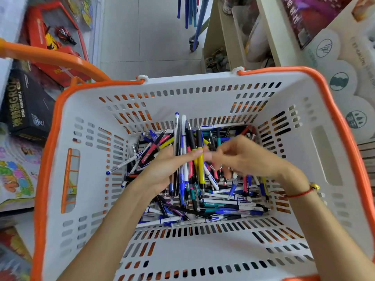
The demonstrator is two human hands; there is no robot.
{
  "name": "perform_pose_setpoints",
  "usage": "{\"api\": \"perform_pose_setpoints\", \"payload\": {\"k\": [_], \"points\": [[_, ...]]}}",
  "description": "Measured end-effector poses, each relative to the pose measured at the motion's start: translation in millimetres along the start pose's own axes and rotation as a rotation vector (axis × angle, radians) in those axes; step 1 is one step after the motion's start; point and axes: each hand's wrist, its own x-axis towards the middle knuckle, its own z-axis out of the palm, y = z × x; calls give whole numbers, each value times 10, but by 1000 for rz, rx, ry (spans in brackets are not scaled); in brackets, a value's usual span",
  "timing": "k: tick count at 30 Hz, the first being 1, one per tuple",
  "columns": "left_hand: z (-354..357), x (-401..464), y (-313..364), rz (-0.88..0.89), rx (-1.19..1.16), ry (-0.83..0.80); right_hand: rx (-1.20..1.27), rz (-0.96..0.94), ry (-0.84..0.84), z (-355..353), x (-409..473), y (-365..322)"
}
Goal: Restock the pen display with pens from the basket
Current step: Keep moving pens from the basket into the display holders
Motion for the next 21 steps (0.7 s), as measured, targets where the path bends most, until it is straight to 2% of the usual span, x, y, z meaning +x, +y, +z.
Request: {"api": "perform_pose_setpoints", "payload": {"k": [2, 3, 4, 6, 8, 9, 13, 17, 21], "points": [[-12, -2, 6, -59, 86, -125, 60, -64, 313, -38, 42, 66], [-8, -22, 19, -96, 133, -197, 55, -72, 424, -44, 85, 103], [-8, -33, 18, -128, 180, -257, 26, -53, 464, -42, 122, 121], [14, -61, 37, -191, 244, -330, -18, 17, 324, -13, 179, 154], [41, -102, 59, -242, 225, -381, 52, 84, 154, 5, 183, 173], [60, -120, 76, -250, 213, -401, 83, 98, 123, 3, 177, 187], [67, -141, 98, -246, 186, -418, 148, 48, 188, -13, 170, 200], [42, -161, 105, -221, 182, -548, 196, -26, 243, 32, 170, 165], [3, -118, 58, -204, 127, -502, 293, -117, 349, 75, 167, 100]]}}
